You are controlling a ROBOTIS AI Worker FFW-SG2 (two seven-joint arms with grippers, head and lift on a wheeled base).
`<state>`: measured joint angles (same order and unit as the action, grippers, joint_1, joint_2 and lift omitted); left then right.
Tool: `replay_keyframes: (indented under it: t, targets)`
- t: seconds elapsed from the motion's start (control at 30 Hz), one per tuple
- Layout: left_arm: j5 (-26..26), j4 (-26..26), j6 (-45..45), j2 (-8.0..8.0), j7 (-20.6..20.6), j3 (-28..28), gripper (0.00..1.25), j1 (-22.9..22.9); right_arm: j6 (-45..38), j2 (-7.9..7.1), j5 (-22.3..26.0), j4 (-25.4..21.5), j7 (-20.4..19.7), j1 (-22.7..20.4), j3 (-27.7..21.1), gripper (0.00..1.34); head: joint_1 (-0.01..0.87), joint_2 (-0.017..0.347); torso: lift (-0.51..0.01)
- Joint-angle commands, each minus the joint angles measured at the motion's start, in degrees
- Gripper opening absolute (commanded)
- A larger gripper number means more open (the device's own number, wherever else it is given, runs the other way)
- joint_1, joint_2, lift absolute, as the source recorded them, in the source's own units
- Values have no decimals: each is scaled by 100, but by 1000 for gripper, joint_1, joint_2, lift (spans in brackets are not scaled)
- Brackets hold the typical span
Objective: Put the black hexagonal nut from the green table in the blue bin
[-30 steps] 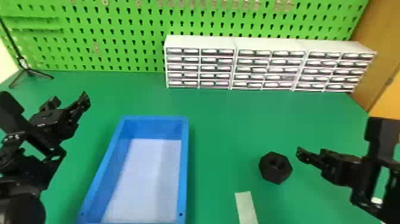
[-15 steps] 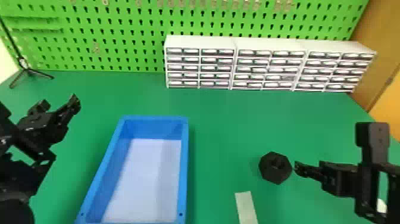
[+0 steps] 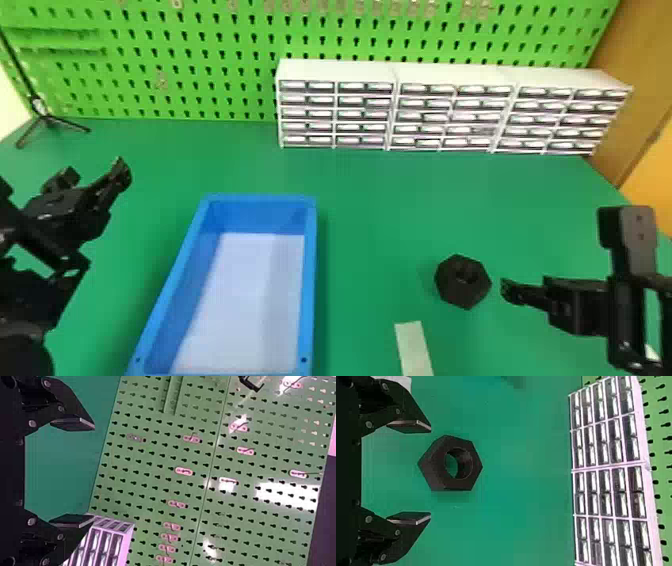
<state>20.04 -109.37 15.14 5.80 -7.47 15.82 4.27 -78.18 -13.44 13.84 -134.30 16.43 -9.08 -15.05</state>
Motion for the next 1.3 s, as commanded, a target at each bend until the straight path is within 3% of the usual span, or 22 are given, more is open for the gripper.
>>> replay_keyframes:
  t: [0.0,0.9,1.27]
  targets:
    - [0,3,6,0,0,0,816,-14,-48,-53,57,0,0,29,28,853,692,8,-97]
    - [0,3,33,0,0,-35,816,-23,-92,-80,66,26,0,117,81,853,692,8,-97]
    - [0,3,42,0,0,-62,816,-41,-127,35,-110,53,0,222,-130,853,692,8,-97]
